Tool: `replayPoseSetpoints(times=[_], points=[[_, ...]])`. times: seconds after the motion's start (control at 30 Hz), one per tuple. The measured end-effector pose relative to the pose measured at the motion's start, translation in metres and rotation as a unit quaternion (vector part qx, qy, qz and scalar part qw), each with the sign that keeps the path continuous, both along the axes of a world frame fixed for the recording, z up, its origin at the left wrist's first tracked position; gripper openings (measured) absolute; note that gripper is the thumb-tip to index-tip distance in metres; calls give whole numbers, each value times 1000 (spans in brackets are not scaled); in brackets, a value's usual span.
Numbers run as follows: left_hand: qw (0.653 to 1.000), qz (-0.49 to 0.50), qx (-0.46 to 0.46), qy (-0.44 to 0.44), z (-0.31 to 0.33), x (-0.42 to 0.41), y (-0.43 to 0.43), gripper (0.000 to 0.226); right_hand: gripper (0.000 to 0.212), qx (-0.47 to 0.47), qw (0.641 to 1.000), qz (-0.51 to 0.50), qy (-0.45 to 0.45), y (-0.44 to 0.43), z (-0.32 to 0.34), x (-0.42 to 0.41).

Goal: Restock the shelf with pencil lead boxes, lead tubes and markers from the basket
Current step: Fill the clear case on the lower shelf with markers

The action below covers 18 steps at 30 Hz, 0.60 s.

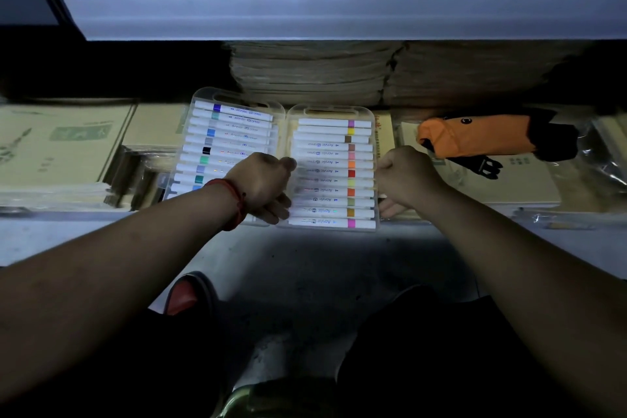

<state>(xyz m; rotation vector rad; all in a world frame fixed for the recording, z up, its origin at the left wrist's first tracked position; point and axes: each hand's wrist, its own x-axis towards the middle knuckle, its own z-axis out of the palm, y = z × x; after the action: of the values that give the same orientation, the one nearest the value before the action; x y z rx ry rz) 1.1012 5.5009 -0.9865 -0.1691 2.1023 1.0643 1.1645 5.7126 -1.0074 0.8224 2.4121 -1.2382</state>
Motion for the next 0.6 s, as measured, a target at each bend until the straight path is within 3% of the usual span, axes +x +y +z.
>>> replayPoseSetpoints(times=[0.17,0.43,0.6], points=[[999,22,11,-30,-2,-6,-2,47,10,-16,1000,8,-3,1,2,0],[995,43,25,-89,1,-8,0,34,9,-51,999,-10,-1,0,5,3],[992,57,43,-102,-1,-9,-4,40,12,-49,999,-14,2,1,6,3]])
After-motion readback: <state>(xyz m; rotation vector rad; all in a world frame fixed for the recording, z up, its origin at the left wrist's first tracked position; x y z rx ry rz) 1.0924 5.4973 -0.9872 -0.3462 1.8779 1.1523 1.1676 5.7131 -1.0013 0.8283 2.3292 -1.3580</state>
